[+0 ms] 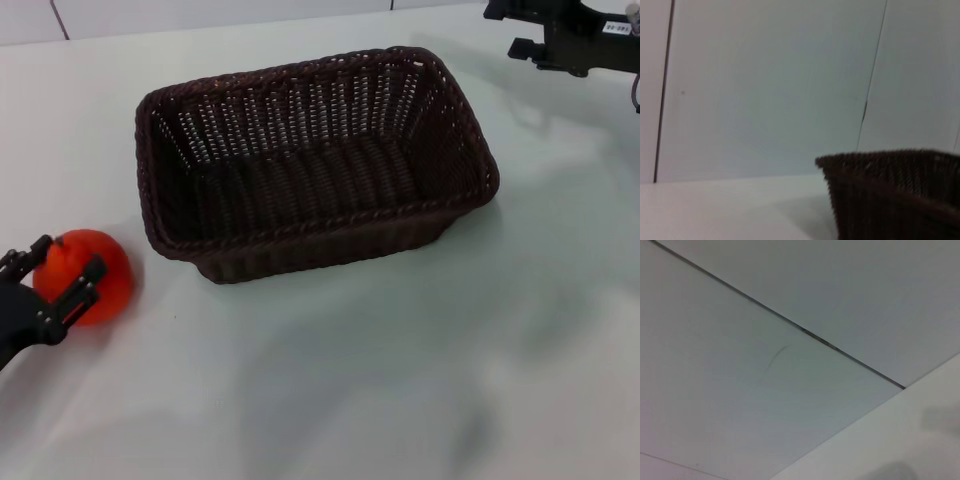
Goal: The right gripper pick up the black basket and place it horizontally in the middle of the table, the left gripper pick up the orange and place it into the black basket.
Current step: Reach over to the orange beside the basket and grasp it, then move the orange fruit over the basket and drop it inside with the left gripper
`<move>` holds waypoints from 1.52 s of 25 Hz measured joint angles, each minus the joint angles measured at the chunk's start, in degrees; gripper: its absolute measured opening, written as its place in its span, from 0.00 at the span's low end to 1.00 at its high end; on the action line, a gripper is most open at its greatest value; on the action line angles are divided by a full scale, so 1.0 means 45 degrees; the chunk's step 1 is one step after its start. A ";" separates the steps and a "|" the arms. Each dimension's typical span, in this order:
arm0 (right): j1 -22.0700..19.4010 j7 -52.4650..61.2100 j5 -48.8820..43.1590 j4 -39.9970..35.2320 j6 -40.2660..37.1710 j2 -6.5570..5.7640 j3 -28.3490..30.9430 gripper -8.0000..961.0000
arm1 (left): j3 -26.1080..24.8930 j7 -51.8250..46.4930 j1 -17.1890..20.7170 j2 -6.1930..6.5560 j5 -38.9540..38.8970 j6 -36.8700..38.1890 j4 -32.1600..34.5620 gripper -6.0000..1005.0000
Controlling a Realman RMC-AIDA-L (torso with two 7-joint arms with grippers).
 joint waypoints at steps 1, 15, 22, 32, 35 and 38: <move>-0.0023 -0.0003 0.0002 0.0018 -0.0005 0.0002 0.0002 0.87 | 0.0044 0.0022 -0.0039 -0.0010 0.0000 0.0228 -0.0036 0.77; -0.0177 -0.0029 0.0009 0.0054 -0.0243 0.0050 0.0102 0.87 | -0.0140 -0.0041 -0.0248 -0.0118 -0.0099 -0.0149 -0.0528 0.40; -0.0124 -0.0193 0.0033 0.0054 -0.0299 0.0118 0.0102 0.87 | -0.2731 -0.0486 -0.0647 -0.0151 -0.0182 -0.3784 -0.0486 0.26; -0.0038 -0.0634 0.0191 0.0070 -0.0206 0.0231 0.0096 0.87 | -0.1888 -0.3800 -0.3503 -0.0254 -0.0054 -0.3182 -0.0400 0.19; -0.0050 -0.0688 0.0239 0.0072 -0.0194 0.0269 0.0099 0.87 | -0.1317 -0.4178 -0.3950 -0.0322 -0.0056 -0.2374 -0.0319 0.24; -0.0159 -0.0838 0.0444 0.0072 -0.0191 0.0316 0.0101 0.87 | -0.1207 -0.4139 -0.4024 -0.0328 -0.0136 -0.2186 -0.0224 0.29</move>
